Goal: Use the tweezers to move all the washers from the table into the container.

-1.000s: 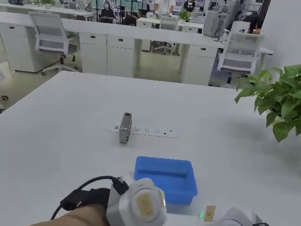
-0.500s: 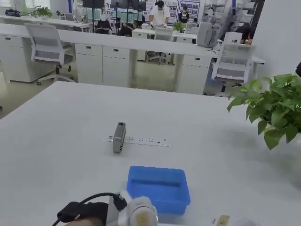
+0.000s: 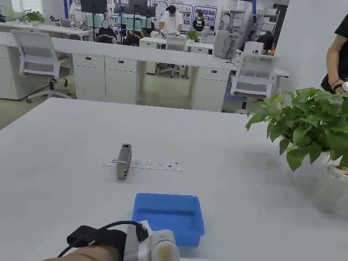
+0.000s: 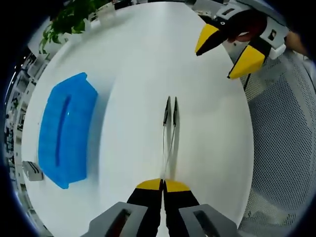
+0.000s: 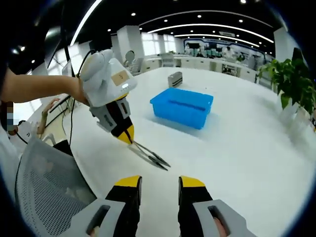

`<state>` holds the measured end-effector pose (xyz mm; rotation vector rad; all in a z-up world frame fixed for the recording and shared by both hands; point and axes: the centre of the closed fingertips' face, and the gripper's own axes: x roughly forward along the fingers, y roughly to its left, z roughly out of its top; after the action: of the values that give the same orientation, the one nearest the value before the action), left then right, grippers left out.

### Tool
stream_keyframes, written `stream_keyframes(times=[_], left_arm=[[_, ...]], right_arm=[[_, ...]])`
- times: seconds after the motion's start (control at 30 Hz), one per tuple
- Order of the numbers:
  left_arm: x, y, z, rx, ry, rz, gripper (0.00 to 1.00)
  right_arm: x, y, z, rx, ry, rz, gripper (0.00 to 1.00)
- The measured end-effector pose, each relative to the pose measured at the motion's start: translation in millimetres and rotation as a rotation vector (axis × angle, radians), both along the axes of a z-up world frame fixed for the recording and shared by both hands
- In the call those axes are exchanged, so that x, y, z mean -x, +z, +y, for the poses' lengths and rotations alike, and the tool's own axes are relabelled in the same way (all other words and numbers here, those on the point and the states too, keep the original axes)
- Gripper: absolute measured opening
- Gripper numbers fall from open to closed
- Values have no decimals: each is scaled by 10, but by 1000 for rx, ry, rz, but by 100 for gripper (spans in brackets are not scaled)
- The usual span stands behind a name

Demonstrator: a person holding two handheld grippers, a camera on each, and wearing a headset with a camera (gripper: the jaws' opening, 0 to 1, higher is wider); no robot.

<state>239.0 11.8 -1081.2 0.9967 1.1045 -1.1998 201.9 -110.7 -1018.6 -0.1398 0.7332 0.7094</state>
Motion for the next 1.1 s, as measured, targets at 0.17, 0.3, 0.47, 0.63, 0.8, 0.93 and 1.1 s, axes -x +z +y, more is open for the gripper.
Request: stream_keyframes(times=[0.17, 0.3, 0.47, 0.63, 0.8, 0.93, 1.1], left_arm=[[33, 3, 13, -34, 15, -10, 0], [39, -7, 22, -80, 14, 2, 0], [99, -5, 28, -90, 37, 23, 3], [112, 19, 141, -77, 110, -8, 11], [261, 172, 171, 104, 318, 66, 21], [314, 414, 122, 280, 434, 53, 30], [349, 702, 203, 471, 620, 3, 39]], right_arm=[[-42, 37, -34, -21, -40, -11, 27], [-38, 59, -26, -9, -35, -29, 28], [-34, 93, -34, 3, -31, -49, 29], [-61, 140, -61, -5, -49, -71, 32], [-88, 142, -64, -16, -65, -71, 39], [-130, 111, -102, -3, -80, -71, 48], [-197, 233, -243, -70, -168, -64, 79]])
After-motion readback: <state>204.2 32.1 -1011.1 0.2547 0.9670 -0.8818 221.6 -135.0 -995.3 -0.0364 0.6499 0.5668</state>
